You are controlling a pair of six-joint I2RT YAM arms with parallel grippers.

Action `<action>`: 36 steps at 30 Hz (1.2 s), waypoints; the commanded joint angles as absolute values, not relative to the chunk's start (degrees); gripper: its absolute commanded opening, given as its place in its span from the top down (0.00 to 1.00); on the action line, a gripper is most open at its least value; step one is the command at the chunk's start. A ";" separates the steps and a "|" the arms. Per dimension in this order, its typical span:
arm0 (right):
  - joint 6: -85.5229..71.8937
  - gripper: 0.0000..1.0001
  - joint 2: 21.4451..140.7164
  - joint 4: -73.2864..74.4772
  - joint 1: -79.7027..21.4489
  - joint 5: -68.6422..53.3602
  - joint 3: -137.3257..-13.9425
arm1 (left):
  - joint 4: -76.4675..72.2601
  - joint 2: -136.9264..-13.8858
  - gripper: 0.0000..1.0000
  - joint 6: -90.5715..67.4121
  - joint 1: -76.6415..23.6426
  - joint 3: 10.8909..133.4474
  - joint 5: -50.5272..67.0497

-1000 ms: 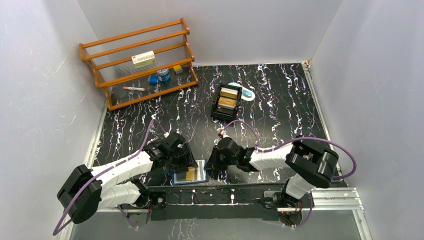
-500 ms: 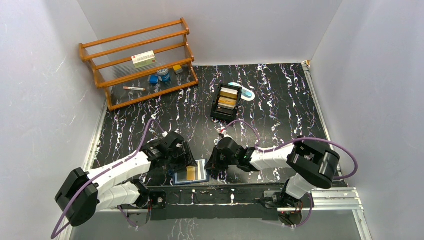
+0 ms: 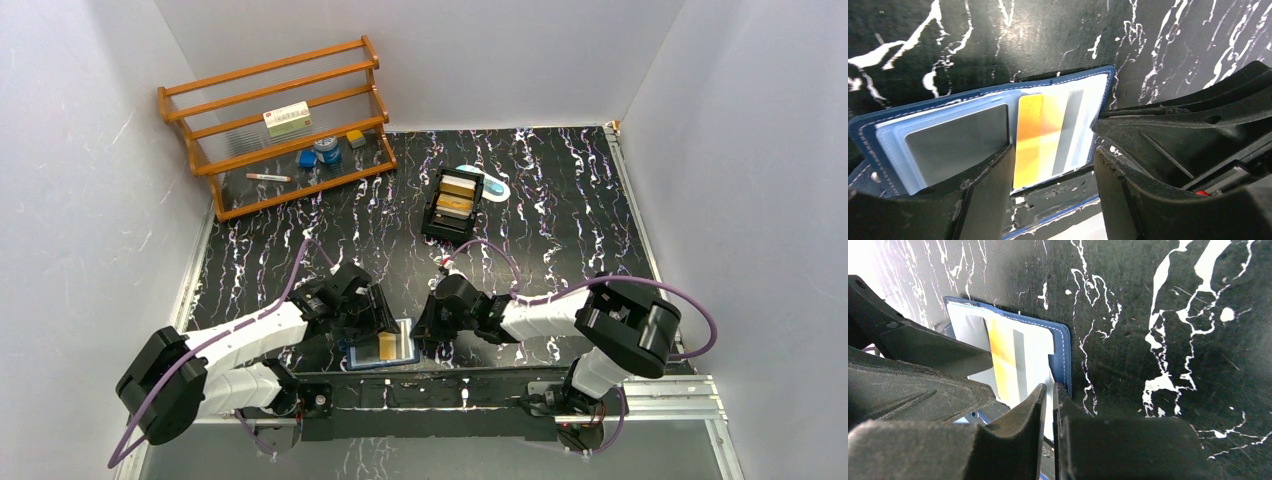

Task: Put the credit cards into the card holder
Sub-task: Insert the credit card into the card holder.

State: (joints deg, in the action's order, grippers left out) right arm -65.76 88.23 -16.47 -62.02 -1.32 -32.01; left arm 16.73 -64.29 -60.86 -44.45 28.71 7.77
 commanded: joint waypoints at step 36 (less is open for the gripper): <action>-62.19 0.68 63.01 6.12 -59.06 16.20 -29.46 | 3.91 -79.49 0.42 -57.69 -43.21 37.78 19.54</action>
State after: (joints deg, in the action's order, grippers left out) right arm -64.49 65.19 4.21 -59.11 14.48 -26.41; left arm -3.86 -81.71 -61.28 -44.56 35.46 20.03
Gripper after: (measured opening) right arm 0.327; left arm 0.577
